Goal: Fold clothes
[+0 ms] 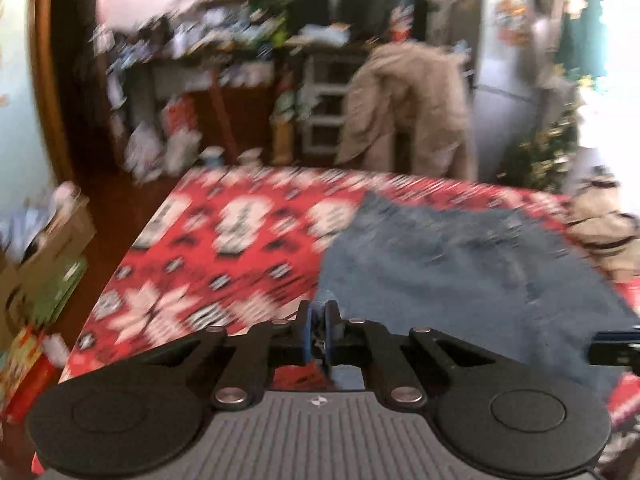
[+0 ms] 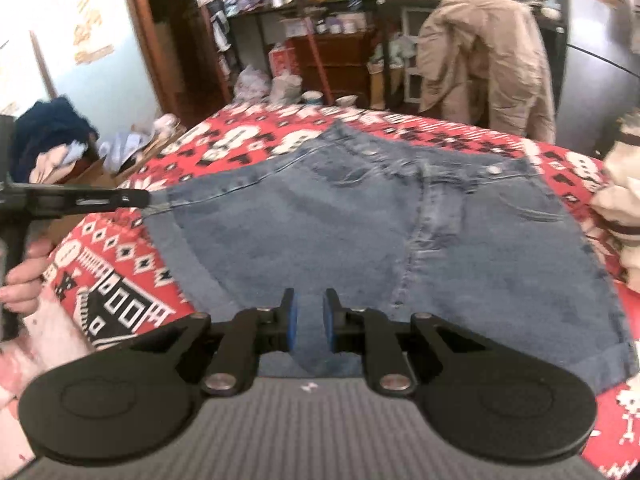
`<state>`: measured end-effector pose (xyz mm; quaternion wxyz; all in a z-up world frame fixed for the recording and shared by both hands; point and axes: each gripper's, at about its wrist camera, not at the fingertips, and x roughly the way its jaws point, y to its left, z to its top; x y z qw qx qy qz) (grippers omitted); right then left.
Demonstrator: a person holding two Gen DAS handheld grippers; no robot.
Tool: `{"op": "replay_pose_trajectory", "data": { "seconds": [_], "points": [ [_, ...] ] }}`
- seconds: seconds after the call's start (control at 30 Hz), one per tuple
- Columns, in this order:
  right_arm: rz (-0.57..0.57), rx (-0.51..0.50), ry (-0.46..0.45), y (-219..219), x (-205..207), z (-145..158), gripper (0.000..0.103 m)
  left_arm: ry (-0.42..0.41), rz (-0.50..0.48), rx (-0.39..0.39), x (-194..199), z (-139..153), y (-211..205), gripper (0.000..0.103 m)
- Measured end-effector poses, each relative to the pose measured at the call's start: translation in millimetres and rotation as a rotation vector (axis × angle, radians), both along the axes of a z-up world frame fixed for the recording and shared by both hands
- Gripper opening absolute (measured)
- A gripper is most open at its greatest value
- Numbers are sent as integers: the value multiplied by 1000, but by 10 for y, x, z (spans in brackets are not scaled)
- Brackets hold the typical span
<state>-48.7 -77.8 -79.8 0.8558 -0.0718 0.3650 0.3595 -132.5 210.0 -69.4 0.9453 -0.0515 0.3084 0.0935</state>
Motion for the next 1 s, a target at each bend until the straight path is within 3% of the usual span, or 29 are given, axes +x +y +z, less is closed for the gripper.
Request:
{"op": "replay_pose_trajectory", "data": {
  "seconds": [0.13,0.2,0.4,0.47,0.63,0.7,0.83,1.0],
  "points": [
    [-75,42,-4,-326,81,112,16,-74,-100,52,-11,342,-474,6],
    [-113,65,2,-539,116,147,16,-93,-193,25,39,420,-770,0],
    [-229,111,4,-1158,177,191,16,-50,-420,67,336,199,-1789,0],
    [-264,125,14,-1340,195,169,16,4,-445,49,415,42,-1949,0],
    [-281,147,31,-1565,138,80,17,50,-352,9,353,-122,-1729,6],
    [-272,147,43,-1535,128,24,23,68,-281,44,307,-196,-1569,9],
    [-240,142,65,-1381,126,-52,24,119,-184,148,281,-378,-1244,25],
    [-188,131,82,-1128,118,-80,24,155,-171,297,343,-558,-1095,30]
  ]
}}
